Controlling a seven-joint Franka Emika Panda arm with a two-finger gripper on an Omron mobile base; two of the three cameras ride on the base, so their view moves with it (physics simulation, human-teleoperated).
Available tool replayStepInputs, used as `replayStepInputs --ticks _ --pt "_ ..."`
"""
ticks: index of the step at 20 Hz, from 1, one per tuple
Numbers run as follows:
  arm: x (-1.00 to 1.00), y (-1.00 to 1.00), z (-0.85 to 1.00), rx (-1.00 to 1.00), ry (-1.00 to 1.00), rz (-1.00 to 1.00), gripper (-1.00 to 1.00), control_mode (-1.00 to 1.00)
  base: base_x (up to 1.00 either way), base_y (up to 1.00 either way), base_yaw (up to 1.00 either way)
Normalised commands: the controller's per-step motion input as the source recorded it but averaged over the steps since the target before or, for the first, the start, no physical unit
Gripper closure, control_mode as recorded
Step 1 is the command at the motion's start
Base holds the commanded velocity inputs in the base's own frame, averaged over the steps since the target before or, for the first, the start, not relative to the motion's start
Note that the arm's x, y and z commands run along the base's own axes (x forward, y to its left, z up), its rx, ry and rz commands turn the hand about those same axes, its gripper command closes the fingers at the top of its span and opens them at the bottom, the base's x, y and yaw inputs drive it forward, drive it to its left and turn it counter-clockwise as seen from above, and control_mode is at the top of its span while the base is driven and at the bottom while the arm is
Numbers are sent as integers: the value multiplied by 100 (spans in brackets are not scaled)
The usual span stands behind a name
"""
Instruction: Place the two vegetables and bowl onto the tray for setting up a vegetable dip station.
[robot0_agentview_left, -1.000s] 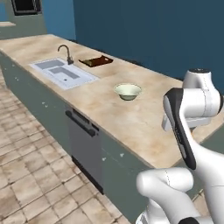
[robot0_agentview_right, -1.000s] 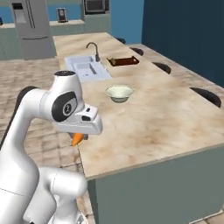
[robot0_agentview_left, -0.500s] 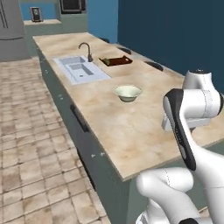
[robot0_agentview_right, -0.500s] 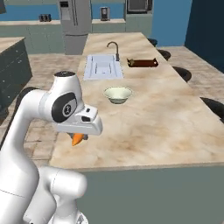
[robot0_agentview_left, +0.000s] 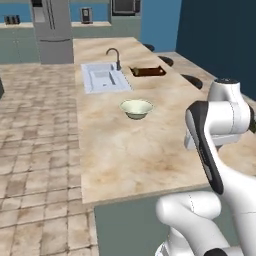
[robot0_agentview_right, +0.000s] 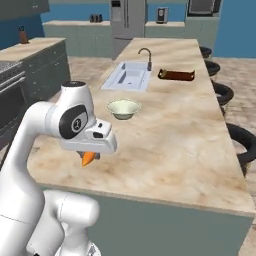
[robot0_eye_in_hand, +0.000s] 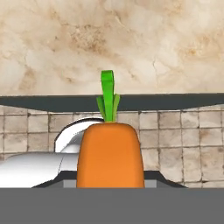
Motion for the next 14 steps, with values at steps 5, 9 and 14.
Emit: replayStepInputs --ticks 5,9,14 --pt "0 0 0 0 0 0 100 100 -39 -100 35" --pt "0 0 0 0 0 0 100 100 -37 -100 38" --pt "0 0 0 0 0 0 100 100 -42 -100 38"
